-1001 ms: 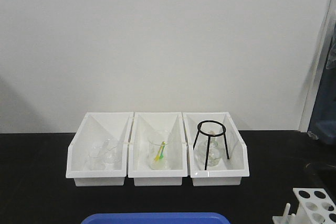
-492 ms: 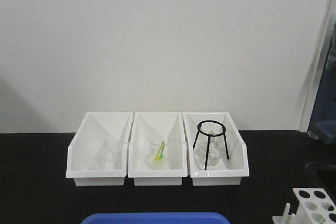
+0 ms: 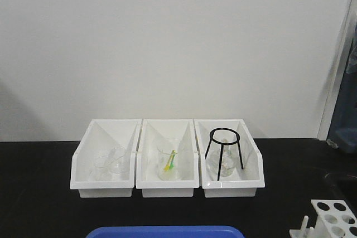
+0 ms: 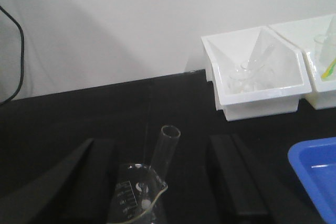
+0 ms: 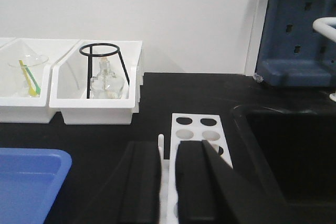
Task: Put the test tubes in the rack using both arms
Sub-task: 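Lower the left gripper around the glass test tube in the beaker and close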
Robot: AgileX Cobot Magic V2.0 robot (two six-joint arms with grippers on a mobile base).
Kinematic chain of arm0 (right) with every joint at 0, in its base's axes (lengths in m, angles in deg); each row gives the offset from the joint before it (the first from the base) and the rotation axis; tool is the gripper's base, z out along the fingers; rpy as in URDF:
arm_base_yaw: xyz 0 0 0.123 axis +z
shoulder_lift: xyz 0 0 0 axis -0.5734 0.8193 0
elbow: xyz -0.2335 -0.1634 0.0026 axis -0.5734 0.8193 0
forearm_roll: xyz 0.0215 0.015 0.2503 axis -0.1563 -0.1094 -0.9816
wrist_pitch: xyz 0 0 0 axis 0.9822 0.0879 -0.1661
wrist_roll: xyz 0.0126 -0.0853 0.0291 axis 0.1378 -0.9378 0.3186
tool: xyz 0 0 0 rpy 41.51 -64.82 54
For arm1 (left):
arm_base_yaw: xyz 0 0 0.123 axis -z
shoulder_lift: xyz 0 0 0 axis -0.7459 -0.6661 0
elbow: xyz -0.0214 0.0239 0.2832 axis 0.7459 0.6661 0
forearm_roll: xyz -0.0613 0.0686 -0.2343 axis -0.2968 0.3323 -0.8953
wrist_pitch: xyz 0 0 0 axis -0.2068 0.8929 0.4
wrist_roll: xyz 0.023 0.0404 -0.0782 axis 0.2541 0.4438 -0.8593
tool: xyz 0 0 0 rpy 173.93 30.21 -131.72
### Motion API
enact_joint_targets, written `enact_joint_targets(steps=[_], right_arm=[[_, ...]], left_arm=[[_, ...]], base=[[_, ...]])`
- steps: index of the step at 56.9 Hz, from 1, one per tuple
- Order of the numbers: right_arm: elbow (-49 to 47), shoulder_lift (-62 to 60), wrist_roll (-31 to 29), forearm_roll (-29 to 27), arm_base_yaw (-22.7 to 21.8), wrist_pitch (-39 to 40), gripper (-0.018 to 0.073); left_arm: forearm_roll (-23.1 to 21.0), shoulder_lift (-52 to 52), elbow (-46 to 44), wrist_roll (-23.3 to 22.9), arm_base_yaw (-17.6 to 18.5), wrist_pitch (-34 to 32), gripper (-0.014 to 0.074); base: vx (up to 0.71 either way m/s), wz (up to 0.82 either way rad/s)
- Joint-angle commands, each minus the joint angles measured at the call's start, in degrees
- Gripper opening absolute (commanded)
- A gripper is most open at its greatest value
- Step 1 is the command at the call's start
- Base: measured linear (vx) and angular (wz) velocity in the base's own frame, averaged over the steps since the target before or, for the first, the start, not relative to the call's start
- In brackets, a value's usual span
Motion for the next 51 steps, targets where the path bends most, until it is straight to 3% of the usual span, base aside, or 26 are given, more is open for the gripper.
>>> enact_joint_targets(steps=[1,13,28,41,51], right_arm=[[-1.9,1.7,-0.3,0.0,-0.1,5.2,0.0353],[-1.9,2.6,-0.4,0.1,-0.1,5.0,0.047],[-1.9,2.6,-0.4,0.1,-0.1,4.3,0.0471],[-1.9,2.6,-0.3,0.1,-0.1,3.3,0.0471],[-1.8,2.6,-0.3,0.1,-0.1,2.5,0.0471]], left_arm=[[-0.2,-3.0,-1.9,0.0,0.0,-4.3,0.0557],[7.0,-12.2,-1.3,6.3,0.0,-6.5,0.0558],[6.7,-24.6,-1.4,6.5,-1.1,-20.1,0.0558],[3.4,-33.6,-1.4,7.0,-2.2,-32.5,0.0558],[2.7,-40.0,-1.5,7.0,-2.2,-37.3,0.0558]], base=[[0.0,0.0],[0.0,0.0],[0.0,0.0],[0.0,0.0],[0.0,0.0]])
